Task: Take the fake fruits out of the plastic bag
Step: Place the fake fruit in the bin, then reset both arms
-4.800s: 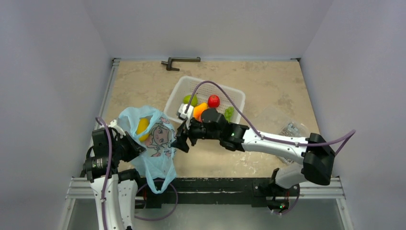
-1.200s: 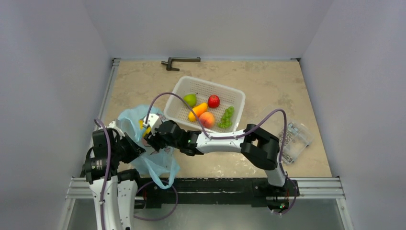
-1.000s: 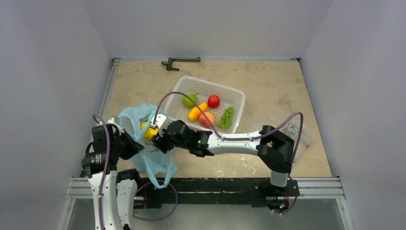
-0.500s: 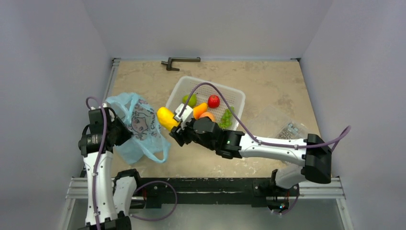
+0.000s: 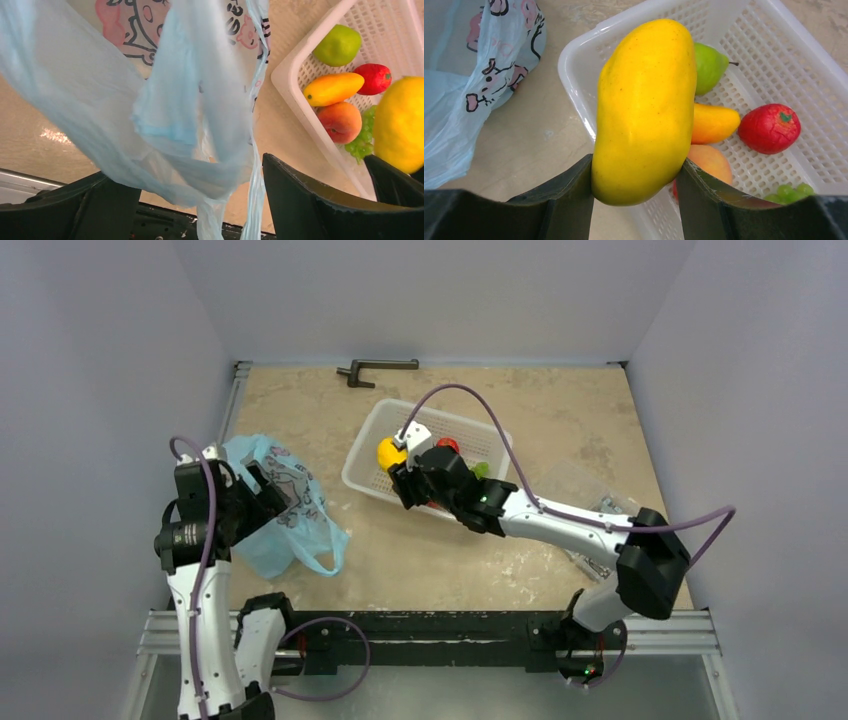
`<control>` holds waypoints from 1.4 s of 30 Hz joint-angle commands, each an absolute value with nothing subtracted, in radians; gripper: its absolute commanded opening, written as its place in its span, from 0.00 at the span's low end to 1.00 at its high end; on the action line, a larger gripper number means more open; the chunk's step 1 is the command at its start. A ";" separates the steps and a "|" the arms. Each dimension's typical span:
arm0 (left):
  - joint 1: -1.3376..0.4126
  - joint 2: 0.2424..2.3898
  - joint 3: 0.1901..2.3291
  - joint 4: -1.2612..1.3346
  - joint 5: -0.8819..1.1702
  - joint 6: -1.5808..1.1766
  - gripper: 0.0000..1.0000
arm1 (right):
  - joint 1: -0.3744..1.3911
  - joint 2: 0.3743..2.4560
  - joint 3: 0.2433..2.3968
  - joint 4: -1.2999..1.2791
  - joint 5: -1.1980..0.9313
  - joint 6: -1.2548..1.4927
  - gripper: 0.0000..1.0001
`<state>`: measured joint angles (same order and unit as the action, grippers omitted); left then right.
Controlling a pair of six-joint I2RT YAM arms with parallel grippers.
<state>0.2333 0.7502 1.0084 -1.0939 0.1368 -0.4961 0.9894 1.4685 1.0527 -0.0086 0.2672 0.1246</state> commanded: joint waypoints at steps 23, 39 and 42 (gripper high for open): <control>-0.056 0.600 1.164 -1.085 0.443 -0.631 0.90 | 0.868 1.860 1.603 -0.519 -0.067 0.220 0.52; -0.071 0.654 1.369 -1.140 0.441 -0.588 0.91 | 0.868 1.630 1.544 -0.533 0.080 0.184 0.86; -0.071 0.660 1.430 -1.157 0.430 -0.582 0.91 | 0.868 1.519 1.498 -0.525 0.136 0.172 0.91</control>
